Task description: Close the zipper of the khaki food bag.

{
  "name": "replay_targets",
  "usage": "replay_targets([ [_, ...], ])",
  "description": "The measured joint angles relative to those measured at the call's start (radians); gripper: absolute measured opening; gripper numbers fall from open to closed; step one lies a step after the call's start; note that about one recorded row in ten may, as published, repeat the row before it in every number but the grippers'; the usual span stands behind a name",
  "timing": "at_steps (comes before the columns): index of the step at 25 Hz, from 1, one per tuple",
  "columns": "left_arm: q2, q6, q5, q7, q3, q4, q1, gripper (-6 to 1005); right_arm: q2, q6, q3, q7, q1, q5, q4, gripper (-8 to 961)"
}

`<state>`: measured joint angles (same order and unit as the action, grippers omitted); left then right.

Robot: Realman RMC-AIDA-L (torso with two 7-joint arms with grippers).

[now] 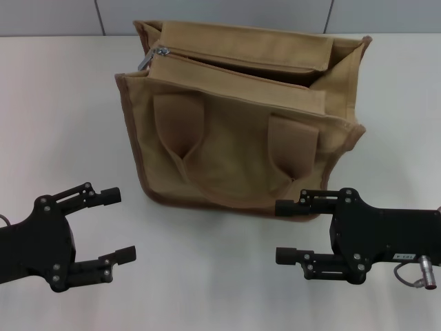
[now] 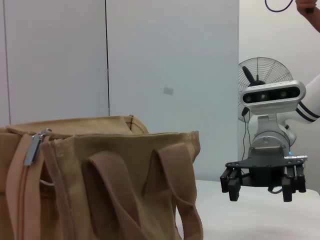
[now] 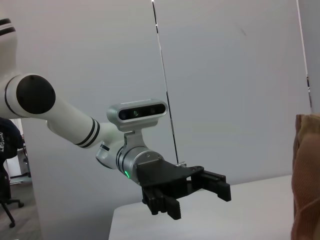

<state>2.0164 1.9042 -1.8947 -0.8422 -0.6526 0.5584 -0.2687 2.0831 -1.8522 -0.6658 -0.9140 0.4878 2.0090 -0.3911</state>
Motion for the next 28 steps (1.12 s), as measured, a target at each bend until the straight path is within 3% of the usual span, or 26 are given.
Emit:
replay_targets([
  [9,0.008,-0.005,0.001,0.005,0.004,0.000,0.001,826,0.002,0.018,0.000,0.000,0.000,-0.001,0.006,639],
  [12,0.015,-0.008,0.004,0.010,0.077,0.000,0.002,825,0.002,0.018,0.000,0.000,0.001,-0.002,0.018,639],
  [17,0.050,-0.143,0.007,0.014,0.345,-0.016,-0.025,825,0.002,0.015,0.003,0.006,0.002,-0.006,0.029,639],
  [21,0.050,-0.213,0.008,0.014,0.420,-0.058,-0.067,824,0.004,0.015,0.001,0.010,0.011,-0.008,0.054,639],
  [28,0.053,-0.315,0.017,0.015,0.428,-0.104,-0.154,823,0.005,0.021,0.000,0.050,0.019,-0.008,0.094,639],
])
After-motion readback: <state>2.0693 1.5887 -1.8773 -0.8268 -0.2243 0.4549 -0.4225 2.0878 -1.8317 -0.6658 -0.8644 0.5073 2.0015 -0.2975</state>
